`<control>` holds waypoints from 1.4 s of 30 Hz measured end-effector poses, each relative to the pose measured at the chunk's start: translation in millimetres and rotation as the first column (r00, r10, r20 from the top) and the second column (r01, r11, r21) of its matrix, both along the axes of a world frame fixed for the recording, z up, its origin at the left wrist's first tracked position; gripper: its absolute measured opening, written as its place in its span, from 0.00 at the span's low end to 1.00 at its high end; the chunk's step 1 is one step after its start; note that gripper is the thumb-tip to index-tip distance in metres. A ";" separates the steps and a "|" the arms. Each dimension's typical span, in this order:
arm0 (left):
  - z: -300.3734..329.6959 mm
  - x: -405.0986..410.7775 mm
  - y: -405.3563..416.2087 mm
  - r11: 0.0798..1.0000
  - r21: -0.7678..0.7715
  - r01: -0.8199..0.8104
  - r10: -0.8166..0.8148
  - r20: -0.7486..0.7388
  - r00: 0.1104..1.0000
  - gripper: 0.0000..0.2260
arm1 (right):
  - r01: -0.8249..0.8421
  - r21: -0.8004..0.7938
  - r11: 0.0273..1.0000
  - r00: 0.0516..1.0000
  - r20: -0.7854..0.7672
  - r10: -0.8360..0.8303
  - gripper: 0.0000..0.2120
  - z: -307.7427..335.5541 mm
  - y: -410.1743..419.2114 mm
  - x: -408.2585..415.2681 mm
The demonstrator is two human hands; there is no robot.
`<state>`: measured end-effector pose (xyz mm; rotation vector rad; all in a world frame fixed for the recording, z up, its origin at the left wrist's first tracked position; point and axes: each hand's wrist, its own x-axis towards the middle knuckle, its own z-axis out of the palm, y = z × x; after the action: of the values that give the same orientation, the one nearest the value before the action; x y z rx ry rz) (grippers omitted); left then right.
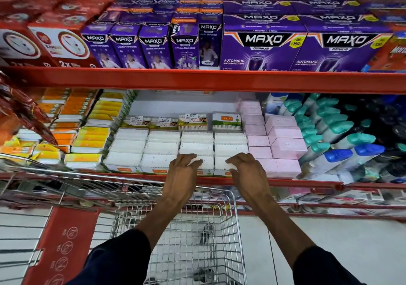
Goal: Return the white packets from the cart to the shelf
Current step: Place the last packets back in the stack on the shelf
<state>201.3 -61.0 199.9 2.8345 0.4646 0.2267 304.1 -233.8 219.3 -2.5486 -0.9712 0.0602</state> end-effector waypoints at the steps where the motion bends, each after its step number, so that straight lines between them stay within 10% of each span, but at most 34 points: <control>1: -0.3 0.3 0.4 1.000 0.002 0.000 0.000 -0.006 1.000 0.22 | -0.003 0.005 1.000 1.000 -0.002 0.003 0.14 -0.5 0.1 0.2; 18: 3.6 -10.7 8.9 0.997 -0.054 0.048 -0.042 0.096 0.994 0.20 | 0.016 0.037 0.999 1.000 0.002 -0.016 0.14 -5.2 2.4 -2.5; 28: 9.3 -80.9 105.5 0.977 -0.090 -0.192 0.203 0.135 0.970 0.13 | -0.127 0.204 0.971 0.991 -0.015 0.133 0.14 -4.2 108.8 -62.0; 42: 1.8 -99.2 164.9 0.988 -0.046 -0.150 0.154 0.107 0.982 0.19 | -0.152 0.060 0.987 0.988 0.038 0.150 0.18 -16.8 181.3 -86.6</control>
<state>102.1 103.9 201.7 2.7342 0.6548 0.3971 217.5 -52.5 202.5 -2.4225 -1.1591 0.0297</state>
